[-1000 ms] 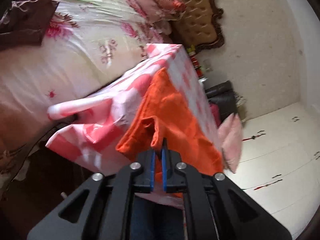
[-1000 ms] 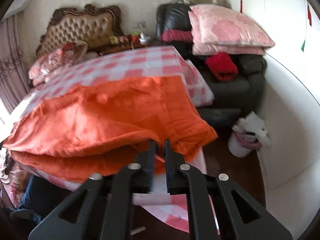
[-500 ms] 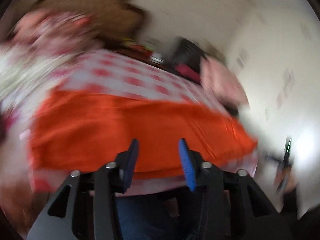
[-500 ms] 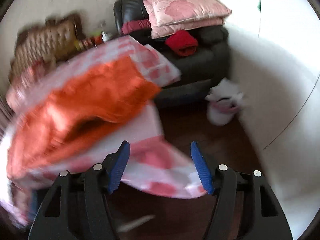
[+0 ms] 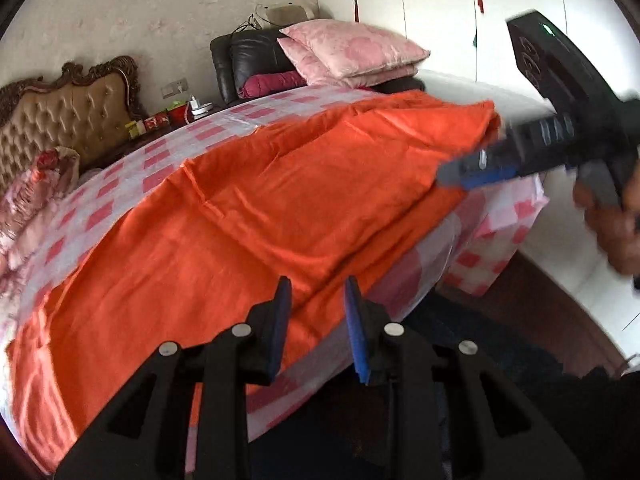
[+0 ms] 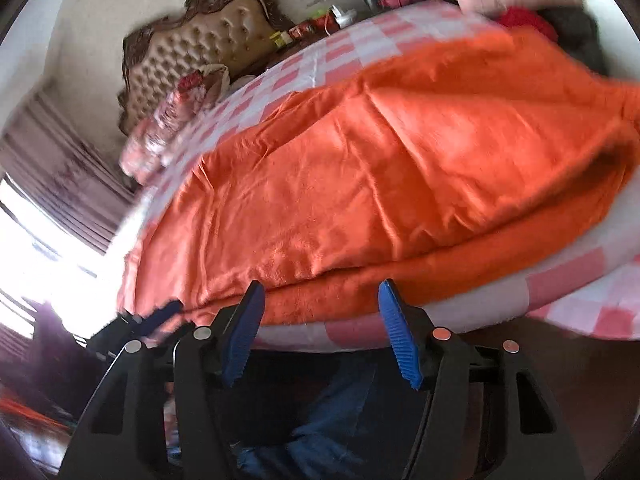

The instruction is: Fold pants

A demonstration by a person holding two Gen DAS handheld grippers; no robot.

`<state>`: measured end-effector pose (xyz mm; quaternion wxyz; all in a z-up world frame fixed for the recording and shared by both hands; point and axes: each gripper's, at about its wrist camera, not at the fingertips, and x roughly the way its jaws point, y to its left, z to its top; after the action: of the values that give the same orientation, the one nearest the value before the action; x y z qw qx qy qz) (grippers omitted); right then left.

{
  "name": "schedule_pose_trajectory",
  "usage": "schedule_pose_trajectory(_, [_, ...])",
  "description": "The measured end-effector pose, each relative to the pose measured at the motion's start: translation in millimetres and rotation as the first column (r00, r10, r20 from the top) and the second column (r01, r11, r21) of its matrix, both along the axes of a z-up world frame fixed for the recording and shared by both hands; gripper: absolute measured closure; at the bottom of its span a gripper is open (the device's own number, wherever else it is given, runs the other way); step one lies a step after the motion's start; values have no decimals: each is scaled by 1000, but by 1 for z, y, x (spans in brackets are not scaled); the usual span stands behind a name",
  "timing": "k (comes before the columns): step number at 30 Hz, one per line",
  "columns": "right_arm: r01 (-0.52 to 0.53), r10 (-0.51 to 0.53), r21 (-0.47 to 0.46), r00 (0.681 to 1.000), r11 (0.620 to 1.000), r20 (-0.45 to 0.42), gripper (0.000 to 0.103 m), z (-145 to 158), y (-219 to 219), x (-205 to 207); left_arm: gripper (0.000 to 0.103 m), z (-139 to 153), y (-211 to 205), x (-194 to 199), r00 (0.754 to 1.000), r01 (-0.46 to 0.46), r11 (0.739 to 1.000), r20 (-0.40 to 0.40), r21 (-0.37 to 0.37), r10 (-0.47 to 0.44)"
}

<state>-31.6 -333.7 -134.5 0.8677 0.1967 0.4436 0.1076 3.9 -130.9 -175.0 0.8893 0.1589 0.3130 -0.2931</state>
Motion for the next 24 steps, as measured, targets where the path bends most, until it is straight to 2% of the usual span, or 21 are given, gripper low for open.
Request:
schedule_pose_trajectory(2, [14,-12,-102,1000,995,22,45,3,13,-5,75,2,-7,9,1000,13,1000,-9,-18,-14])
schedule_pose_trajectory(4, [-1,10,-211,999,978,45,45,3,29,-11,76,1,-16,13,1000,29,1000,-4,8,-29])
schedule_pose_trajectory(7, [29,-3,-342,997,939,77,45,-1,40,-12,85,-7,-24,23,999,22,999,-27,34,-21])
schedule_pose_trajectory(10, [53,-10,-421,995,906,103,45,-8,47,-12,97,-5,-24,28,999,21,999,-37,25,-20])
schedule_pose_trajectory(13, [74,-23,-443,993,894,120,45,-11,41,-13,103,7,-20,23,1000,20,1000,-12,-3,-20])
schedule_pose_trajectory(17, [100,-33,-467,988,879,150,41,-12,44,-16,103,26,-12,11,1000,22,999,20,-32,-21])
schedule_pose_trajectory(20, [135,-64,-472,984,871,164,29,-13,39,-18,103,27,-11,5,999,17,1000,31,-19,-16])
schedule_pose_trajectory(22, [149,-81,-450,983,881,167,24,-14,33,-19,103,27,-10,-1,999,28,999,31,-30,-27])
schedule_pose_trajectory(24, [161,-100,-420,981,893,166,24,-17,27,-19,103,22,-10,-5,999,35,999,23,-15,-34])
